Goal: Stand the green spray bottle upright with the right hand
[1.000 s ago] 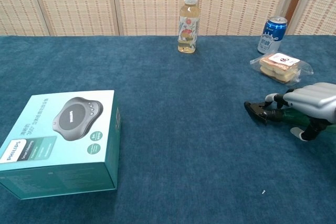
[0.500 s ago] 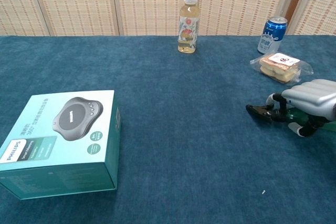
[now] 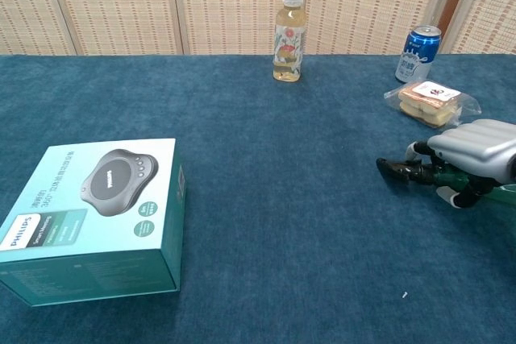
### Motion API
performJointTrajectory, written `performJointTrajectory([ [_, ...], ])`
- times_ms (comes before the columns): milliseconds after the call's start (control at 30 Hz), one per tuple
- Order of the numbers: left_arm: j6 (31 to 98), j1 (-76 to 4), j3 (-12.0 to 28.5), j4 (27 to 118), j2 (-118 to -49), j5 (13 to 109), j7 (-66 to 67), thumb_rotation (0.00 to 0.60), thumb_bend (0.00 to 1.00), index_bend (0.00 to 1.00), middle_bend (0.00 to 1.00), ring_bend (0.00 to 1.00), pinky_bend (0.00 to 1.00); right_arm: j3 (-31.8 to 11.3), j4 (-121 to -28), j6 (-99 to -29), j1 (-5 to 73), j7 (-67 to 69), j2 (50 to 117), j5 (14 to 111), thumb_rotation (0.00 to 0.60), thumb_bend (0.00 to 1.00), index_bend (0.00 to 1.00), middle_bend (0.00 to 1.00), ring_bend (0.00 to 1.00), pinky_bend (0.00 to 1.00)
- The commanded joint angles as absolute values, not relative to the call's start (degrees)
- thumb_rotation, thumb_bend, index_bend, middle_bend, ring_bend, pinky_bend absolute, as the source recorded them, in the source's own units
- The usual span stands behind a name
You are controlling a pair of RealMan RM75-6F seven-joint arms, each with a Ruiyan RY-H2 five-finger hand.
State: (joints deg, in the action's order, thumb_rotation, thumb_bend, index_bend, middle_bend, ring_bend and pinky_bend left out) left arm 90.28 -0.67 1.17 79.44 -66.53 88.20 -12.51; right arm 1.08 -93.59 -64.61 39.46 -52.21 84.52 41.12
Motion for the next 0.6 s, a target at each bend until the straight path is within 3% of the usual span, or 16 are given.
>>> performJointTrajectory([
  [33, 90.24, -0.68, 1.19, 79.42, -66.52, 88.16, -12.61, 0.600, 0.59, 0.09, 0.00, 0.00, 0.00, 0.91, -94.41, -65.21, 39.50, -52.35, 84.20, 41.77, 0.600, 0.45, 0.49, 0.62, 0.52, 0.48],
  [600, 89.06, -1.18, 2.06, 81.64, -65.13, 86.64, -10.57, 0.600, 0.59, 0.09, 0.00, 0.00, 0.00, -1.77, -98.35, -68.47, 37.73, -44.11, 80.49, 51.38, 0.600, 0.44, 0.49, 0.62, 0.52, 0.48],
])
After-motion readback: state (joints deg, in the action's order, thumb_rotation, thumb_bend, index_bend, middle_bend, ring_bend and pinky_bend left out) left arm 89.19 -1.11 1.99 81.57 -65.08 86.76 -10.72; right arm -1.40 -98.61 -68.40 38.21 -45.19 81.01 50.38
